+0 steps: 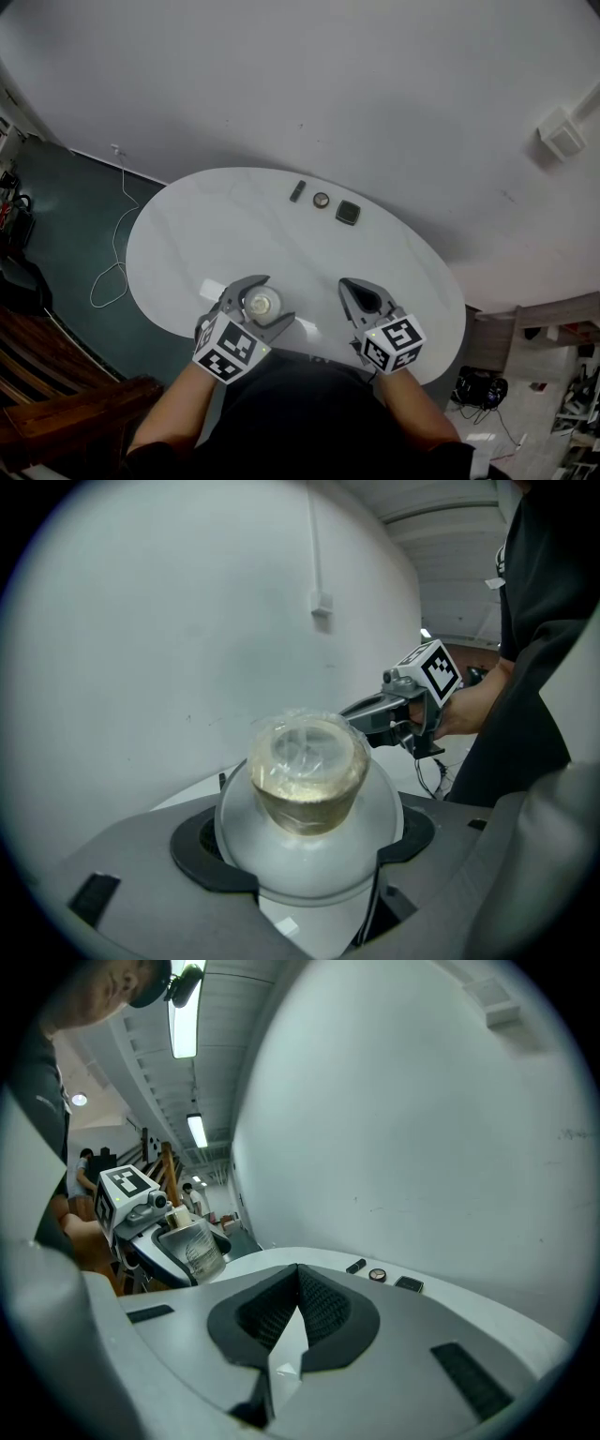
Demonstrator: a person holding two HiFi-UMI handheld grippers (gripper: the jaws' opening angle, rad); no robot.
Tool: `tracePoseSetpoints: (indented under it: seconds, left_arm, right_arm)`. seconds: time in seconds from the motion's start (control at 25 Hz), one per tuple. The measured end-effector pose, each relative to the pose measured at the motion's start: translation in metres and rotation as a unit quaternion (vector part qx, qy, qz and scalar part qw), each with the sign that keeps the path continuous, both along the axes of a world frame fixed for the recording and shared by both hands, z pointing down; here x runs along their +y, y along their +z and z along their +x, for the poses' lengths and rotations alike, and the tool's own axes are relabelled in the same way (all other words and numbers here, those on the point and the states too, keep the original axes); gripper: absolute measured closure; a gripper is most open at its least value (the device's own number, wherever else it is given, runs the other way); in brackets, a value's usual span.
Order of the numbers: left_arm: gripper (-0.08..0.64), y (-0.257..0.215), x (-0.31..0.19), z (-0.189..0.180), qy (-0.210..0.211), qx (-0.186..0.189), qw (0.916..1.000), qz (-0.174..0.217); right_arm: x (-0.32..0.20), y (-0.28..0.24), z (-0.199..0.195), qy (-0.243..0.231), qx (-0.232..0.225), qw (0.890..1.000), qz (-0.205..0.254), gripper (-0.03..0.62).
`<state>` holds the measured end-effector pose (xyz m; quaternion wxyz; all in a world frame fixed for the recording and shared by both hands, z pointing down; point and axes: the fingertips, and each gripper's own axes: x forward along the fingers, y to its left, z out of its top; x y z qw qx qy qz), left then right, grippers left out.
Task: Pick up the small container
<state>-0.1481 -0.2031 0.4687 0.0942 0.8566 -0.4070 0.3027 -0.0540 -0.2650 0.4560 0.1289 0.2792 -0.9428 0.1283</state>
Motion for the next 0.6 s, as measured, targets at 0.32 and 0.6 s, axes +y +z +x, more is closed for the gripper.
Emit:
tracePoseSetpoints:
  seconds: [0.32, 0.6]
  left_arm:
    - [0.212, -0.003, 0.0, 0.006, 0.01, -0.001, 0.9999, 0.003]
    - [0.212, -0.008, 0.0, 0.011, 0.019, -0.003, 0.9998, 0.006]
  right_arm:
    - [0.003, 0.002, 0.006, 0.011, -0.006, 1.0, -0.004, 0.597]
    - [0.005, 0.0, 0.007, 0.013, -0.017, 1.0, -0.01, 0.597]
